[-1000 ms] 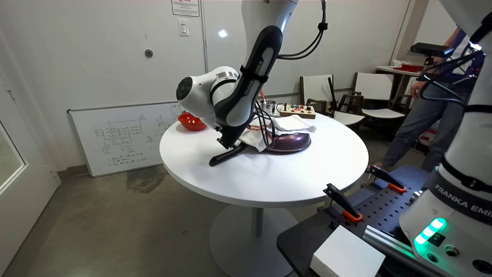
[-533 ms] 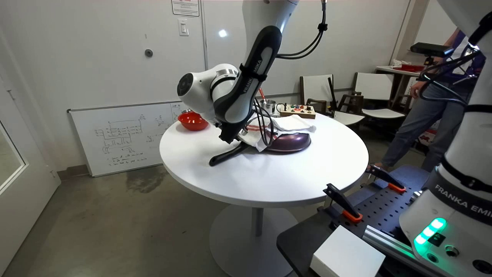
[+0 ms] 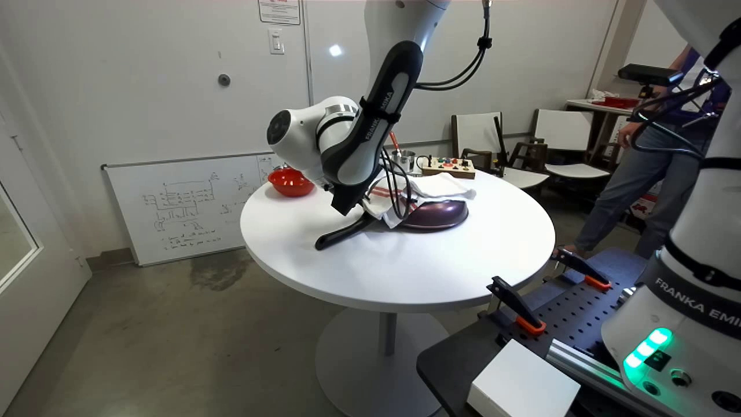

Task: Move the tea towel to the right

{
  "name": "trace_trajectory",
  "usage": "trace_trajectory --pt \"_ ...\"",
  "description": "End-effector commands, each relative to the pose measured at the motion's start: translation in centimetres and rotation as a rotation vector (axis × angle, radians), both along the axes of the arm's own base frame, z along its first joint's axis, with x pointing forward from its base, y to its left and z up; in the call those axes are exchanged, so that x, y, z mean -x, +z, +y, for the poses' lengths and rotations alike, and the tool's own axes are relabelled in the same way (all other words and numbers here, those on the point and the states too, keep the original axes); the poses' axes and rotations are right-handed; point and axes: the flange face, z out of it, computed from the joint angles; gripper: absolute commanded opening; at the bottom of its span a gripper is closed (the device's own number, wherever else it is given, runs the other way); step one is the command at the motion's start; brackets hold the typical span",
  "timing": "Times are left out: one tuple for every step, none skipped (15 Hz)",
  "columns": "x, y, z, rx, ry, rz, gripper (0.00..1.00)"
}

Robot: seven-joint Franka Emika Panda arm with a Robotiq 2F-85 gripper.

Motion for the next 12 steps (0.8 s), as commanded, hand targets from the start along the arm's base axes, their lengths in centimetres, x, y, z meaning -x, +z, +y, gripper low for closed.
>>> trace_trajectory --pt "-1.1 0.7 -0.9 0.024 -0.007 0.010 0.05" --pt "-1.4 1.1 -1.3 0.027 -0.012 0.012 0.05" --pt "-1.8 1.4 -1.6 0.020 -0.013 0.018 0.05" --pt "-2.1 1.8 -2.0 0.020 -0.017 0.026 0.05" --pt "-2.6 2.0 -2.5 0.011 -0.013 0.042 0.05" --pt "-3.1 2.1 -3.0 0.006 -0.012 0.058 0.05" --pt "-3.6 2.2 -3.8 -0.004 -0.007 0.084 0.05" --pt "-4.1 2.3 -4.5 -0.017 -0.002 0.104 0.05" --pt "-4.5 2.6 -5.6 -0.024 0.000 0.135 0.05" --pt "-5.0 2.8 -6.8 -0.048 0.013 0.169 0.05" --pt "-5.4 3.1 -7.7 -0.074 0.029 0.200 0.05" --pt "-5.8 3.5 -8.8 -0.108 0.053 0.225 0.05"
